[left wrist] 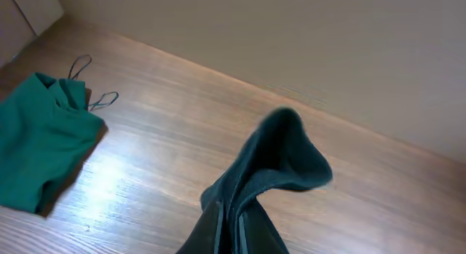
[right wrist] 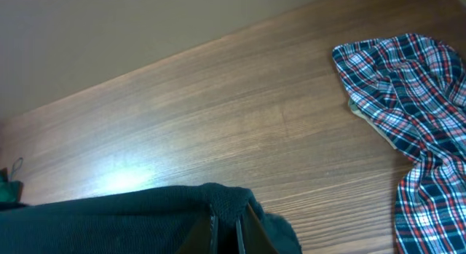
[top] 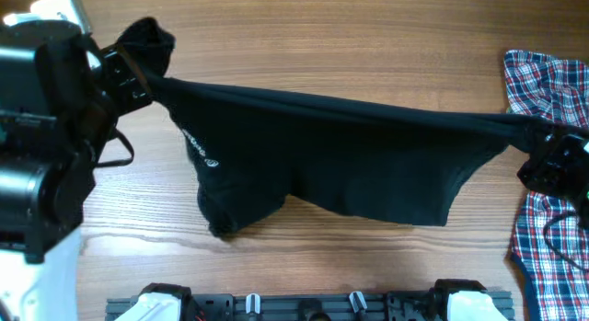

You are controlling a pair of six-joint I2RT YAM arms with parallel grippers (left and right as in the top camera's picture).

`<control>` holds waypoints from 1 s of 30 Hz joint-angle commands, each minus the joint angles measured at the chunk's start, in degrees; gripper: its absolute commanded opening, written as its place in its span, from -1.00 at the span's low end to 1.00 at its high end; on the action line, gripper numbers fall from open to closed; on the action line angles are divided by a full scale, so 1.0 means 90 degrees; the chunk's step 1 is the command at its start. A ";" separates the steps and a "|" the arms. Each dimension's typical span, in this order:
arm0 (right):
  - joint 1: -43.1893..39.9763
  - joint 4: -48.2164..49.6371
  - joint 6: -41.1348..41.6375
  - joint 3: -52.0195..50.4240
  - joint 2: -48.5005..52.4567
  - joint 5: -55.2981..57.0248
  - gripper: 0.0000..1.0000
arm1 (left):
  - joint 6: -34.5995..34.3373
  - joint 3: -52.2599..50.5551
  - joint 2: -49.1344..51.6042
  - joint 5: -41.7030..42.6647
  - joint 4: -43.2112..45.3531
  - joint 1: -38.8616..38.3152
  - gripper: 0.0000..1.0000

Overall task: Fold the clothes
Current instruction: 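Lift the shirt with both grippers and stretch it wide across the table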

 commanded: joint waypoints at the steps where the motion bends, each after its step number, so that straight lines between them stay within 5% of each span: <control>1: -0.0051 0.0024 0.0080 0.0032 -0.0304 0.0610 -0.92 | -0.0102 0.0160 -0.0741 -0.0284 0.0158 0.0129 -0.92; 8: -0.0051 0.0029 -0.0034 0.0981 -0.0423 0.0593 -0.92 | 0.0287 0.2101 -0.1583 -0.0092 0.0311 0.0131 -0.92; 15: -0.0051 0.0024 -0.0027 0.2497 -0.0423 0.0590 -0.92 | 0.0236 0.2773 -0.1581 0.0119 0.0068 0.0131 -0.92; 22: -0.0051 0.0024 0.0024 0.2356 -0.0425 0.0593 -0.92 | 0.0063 0.2771 -0.1212 0.0087 -0.1107 0.0131 -0.92; 30: -0.0051 0.0032 0.0126 0.0971 -0.0364 0.1321 -0.92 | 0.0066 0.2771 -0.0022 -0.0129 -0.1222 0.0131 -0.92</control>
